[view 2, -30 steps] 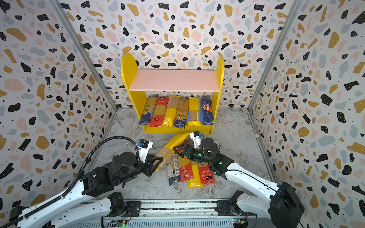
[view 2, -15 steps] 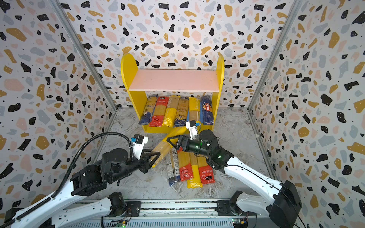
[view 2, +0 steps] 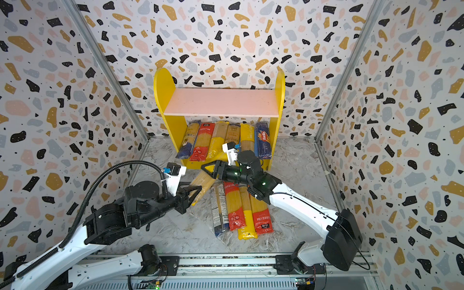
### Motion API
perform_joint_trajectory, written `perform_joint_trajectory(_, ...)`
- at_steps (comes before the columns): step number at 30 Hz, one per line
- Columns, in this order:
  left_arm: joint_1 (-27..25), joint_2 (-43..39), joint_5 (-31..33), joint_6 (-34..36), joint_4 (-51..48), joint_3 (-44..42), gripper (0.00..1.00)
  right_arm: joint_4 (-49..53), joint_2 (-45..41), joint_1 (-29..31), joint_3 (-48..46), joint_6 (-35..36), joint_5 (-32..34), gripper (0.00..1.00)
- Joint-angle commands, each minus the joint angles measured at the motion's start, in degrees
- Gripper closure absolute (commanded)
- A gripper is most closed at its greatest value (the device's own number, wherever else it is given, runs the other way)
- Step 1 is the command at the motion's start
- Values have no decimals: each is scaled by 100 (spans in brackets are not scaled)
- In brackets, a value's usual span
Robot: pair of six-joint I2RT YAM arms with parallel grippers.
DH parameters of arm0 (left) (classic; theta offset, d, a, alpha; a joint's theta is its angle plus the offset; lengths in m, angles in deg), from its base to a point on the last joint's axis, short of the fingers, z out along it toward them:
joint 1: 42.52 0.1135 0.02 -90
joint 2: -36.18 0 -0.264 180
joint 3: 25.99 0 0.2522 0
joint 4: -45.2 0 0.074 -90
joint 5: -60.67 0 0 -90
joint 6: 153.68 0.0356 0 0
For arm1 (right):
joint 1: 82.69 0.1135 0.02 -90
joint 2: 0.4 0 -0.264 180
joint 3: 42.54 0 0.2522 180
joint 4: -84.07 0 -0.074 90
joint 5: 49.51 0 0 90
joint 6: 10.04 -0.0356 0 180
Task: Place and organize the pasta boxes and bags onto the shelf
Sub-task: 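Carry the bag toward the shelf with both grippers holding it, then raise the clear bag upright above the pink top board with both grippers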
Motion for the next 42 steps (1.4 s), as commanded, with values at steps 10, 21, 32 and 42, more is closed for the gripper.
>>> perform_joint_trajectory(10,-30,254,739,569,947,1018,100,870,554,166,1925,1370,2,63)
perform_joint_trajectory(21,-21,1805,1722,1611,1248,2428,100,2024,2415,-543,5125,2267,-662,65)
perform_joint_trajectory(32,590,2969,2862,2079,1975,3097,100,1922,4475,-1428,7756,1698,-1435,63)
perform_joint_trajectory(42,1094,3484,2562,2144,2665,3374,100,1489,4542,-1805,7941,1618,-1665,55)
